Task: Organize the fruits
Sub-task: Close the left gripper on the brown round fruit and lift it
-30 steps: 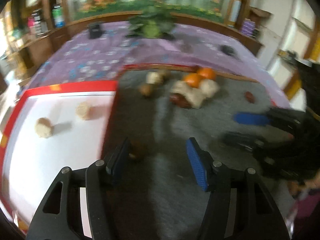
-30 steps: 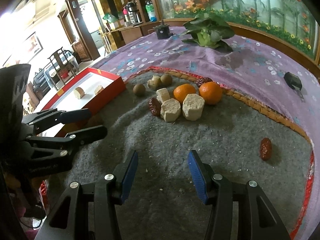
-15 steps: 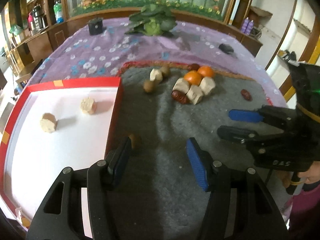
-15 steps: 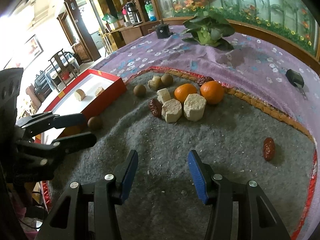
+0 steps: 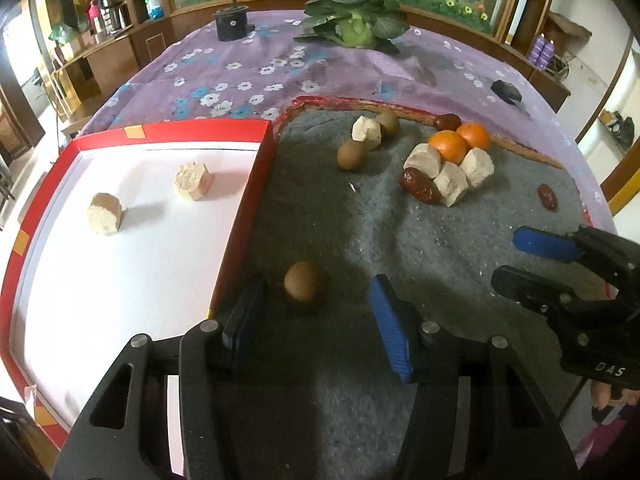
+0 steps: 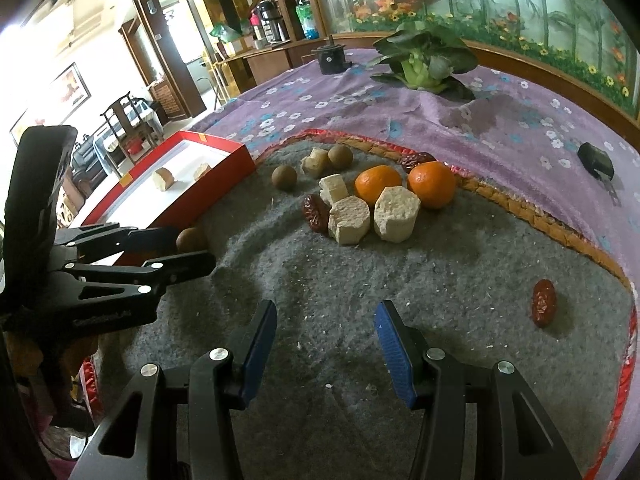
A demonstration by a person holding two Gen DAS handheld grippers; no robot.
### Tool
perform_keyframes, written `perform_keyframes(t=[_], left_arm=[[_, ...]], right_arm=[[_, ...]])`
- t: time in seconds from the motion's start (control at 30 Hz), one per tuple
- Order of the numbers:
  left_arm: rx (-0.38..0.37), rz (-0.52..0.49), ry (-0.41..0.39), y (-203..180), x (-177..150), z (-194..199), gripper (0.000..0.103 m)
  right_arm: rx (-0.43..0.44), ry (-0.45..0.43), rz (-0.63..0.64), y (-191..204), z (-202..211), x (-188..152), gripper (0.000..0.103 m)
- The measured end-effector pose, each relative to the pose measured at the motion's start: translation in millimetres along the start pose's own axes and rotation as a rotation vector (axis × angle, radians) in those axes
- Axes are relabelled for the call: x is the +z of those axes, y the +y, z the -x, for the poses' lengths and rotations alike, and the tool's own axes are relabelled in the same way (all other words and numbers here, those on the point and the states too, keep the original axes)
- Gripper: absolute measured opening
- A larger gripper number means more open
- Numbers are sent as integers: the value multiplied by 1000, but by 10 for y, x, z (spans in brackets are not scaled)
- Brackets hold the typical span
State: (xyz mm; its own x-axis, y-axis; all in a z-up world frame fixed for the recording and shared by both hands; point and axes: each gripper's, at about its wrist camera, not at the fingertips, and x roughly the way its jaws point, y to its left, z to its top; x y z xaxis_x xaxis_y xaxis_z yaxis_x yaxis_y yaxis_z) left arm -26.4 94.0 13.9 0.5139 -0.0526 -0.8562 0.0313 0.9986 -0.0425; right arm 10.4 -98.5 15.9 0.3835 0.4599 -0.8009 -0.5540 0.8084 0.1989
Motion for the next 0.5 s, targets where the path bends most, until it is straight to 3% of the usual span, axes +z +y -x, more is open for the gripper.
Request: perform_keyframes(t=[0.03, 0.07, 0.33, 0.5], left_arm=[[-2, 2, 2, 12, -2, -14, 27], [-1, 6, 12, 32, -3, -35, 23], [-56, 26, -32, 125, -22, 145, 23], [-43, 41, -79, 284, 11, 386, 23]], right_arm=[[-2, -5, 3, 6, 9, 9, 50], [-1, -12, 7, 19, 22, 22, 50], [32, -37, 23, 231, -75, 365, 47], [19, -45, 49, 417, -348, 679, 47]])
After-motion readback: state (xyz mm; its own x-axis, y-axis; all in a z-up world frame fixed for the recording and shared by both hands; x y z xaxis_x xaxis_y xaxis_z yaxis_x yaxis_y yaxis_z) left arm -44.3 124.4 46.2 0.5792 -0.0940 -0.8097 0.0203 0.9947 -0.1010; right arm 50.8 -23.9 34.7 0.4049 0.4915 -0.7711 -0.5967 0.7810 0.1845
